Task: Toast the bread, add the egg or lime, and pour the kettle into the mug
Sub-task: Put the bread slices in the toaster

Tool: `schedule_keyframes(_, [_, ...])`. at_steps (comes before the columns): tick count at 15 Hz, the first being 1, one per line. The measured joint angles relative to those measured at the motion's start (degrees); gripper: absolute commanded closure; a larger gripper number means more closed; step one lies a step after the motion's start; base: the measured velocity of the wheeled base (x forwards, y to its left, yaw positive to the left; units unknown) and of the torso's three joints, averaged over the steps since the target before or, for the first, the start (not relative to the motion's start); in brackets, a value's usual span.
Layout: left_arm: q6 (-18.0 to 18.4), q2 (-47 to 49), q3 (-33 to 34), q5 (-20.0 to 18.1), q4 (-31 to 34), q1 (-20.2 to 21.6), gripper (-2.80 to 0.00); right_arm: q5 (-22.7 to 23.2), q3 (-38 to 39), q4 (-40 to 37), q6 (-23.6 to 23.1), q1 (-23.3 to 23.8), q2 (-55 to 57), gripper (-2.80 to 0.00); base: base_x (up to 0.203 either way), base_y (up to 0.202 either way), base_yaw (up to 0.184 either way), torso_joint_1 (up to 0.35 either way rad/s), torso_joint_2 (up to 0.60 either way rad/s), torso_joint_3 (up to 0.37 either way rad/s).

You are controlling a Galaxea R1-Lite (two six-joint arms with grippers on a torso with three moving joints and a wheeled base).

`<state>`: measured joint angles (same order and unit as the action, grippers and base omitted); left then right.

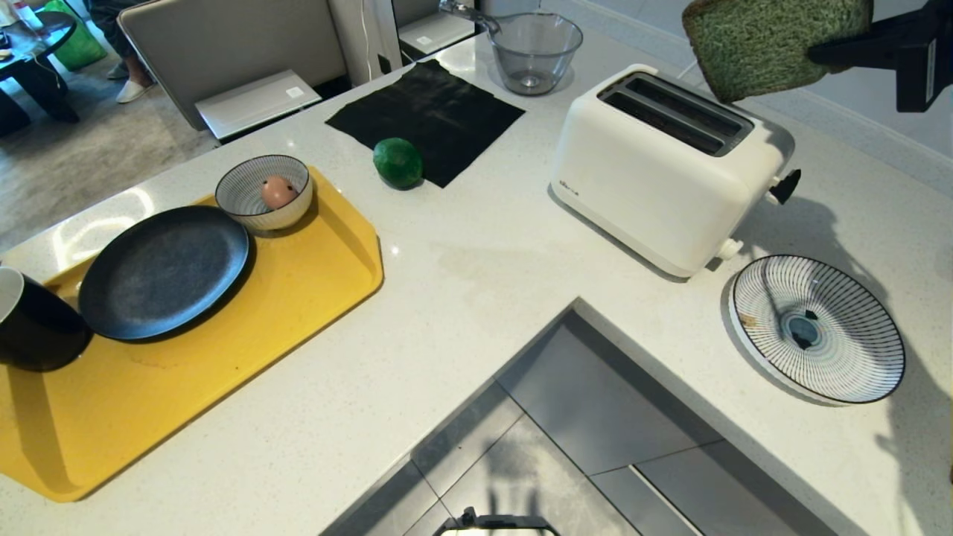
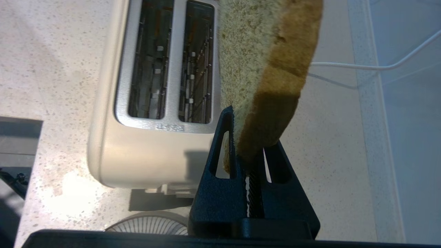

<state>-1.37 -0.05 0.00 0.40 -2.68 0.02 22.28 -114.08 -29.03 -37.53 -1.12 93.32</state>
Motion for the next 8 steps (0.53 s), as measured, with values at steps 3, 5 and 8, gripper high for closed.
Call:
schedule_keyframes(3, [-0.01,0.00,0.00,0.01,-0.01,0.00,0.00,-0.05,0.00,-0.04,0.05,-0.94,-0.76,0.00,0.000,0.000,0.000,0.000,0.00,0.000])
schedule_keyframes(5, [-0.01,0.00,0.00,0.01,-0.01,-0.02,0.00,-0.07,0.05,-0.02,0.07,-1.09,-0.97,0.00,0.000,0.000,0.000,0.000,0.00,0.000])
schedule_keyframes(8, [0.01,0.00,0.00,0.01,-0.01,0.00,0.00,-0.09,0.35,-0.04,0.07,-1.14,-1.08,0.00,0.000,0.000,0.000,0.000,0.00,0.000])
